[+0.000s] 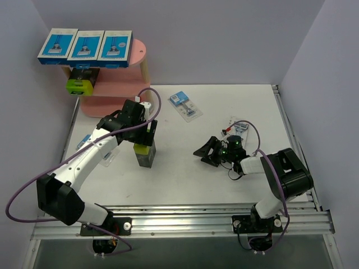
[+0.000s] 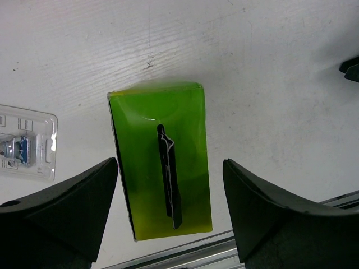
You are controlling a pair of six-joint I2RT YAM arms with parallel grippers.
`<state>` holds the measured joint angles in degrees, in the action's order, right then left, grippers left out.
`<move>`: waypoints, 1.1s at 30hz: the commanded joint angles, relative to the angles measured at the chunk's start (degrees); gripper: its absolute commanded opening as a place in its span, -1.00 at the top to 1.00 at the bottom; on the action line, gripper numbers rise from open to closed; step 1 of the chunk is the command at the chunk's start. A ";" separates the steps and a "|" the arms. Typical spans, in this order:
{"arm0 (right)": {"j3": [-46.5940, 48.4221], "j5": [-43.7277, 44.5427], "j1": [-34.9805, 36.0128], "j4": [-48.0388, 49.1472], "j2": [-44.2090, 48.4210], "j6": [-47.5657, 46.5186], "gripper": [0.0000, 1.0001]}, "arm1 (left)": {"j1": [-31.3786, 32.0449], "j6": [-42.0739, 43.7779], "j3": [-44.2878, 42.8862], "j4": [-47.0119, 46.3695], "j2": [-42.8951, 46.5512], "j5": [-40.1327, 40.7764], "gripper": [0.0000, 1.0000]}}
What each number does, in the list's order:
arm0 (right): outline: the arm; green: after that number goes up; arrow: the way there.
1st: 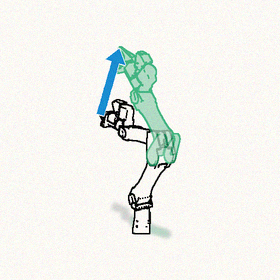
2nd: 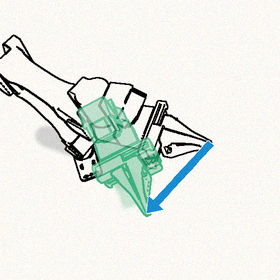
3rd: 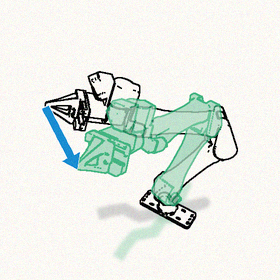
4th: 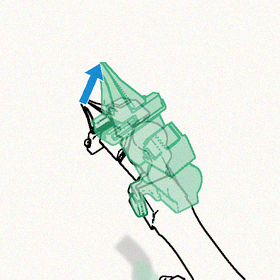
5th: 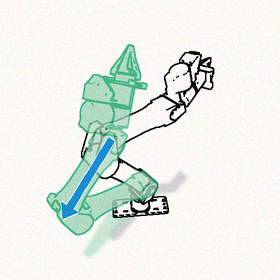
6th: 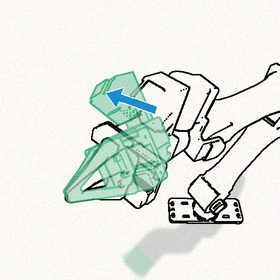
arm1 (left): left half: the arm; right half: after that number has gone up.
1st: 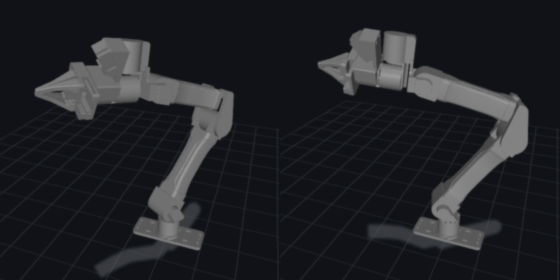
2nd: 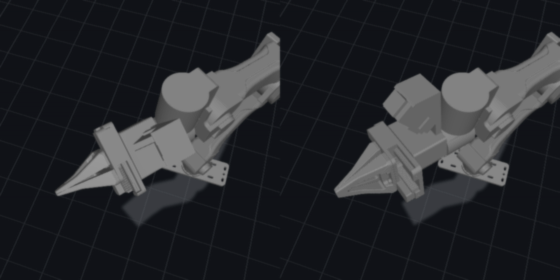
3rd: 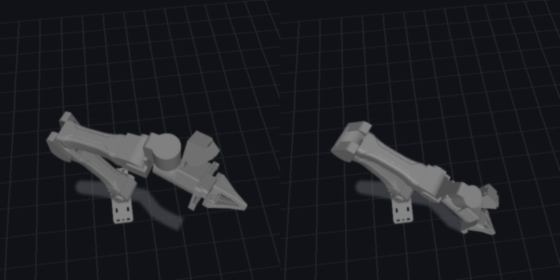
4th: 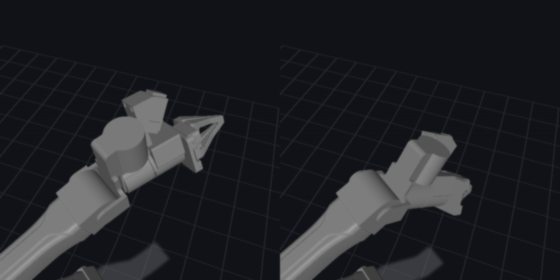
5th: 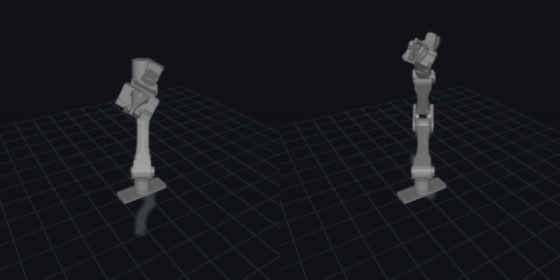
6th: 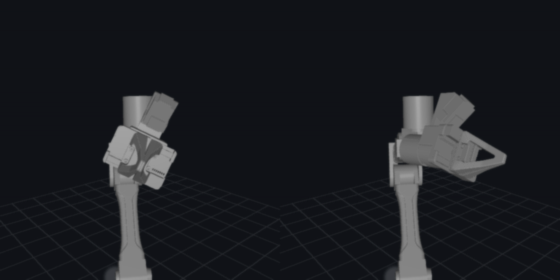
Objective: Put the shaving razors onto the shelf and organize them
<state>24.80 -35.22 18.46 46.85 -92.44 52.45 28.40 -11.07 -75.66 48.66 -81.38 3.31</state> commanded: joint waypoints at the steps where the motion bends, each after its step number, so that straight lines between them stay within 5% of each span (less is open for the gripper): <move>1: -1.42 0.42 0.17 -1.85 -1.33 -1.64 -0.25 | 0.16 0.96 -0.37 -1.03 -0.96 1.08 -0.67; 25: -1.15 -1.16 -0.18 -0.18 -3.62 -2.00 -0.20 | 0.86 2.28 -6.96 7.93 -6.59 4.51 -0.25; 29: -1.24 -1.34 -0.35 -0.27 -3.53 -2.08 -0.18 | 1.04 2.46 -7.93 8.82 -7.65 4.25 0.04; 33: -1.33 -1.51 -0.53 -0.27 -3.71 -2.44 -0.17 | 1.04 2.46 -7.49 9.17 -8.17 3.81 0.53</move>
<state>24.53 -37.17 18.35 49.95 -94.52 52.23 29.26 -9.32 -81.38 56.12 -88.82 6.96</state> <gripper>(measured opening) 0.583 0.562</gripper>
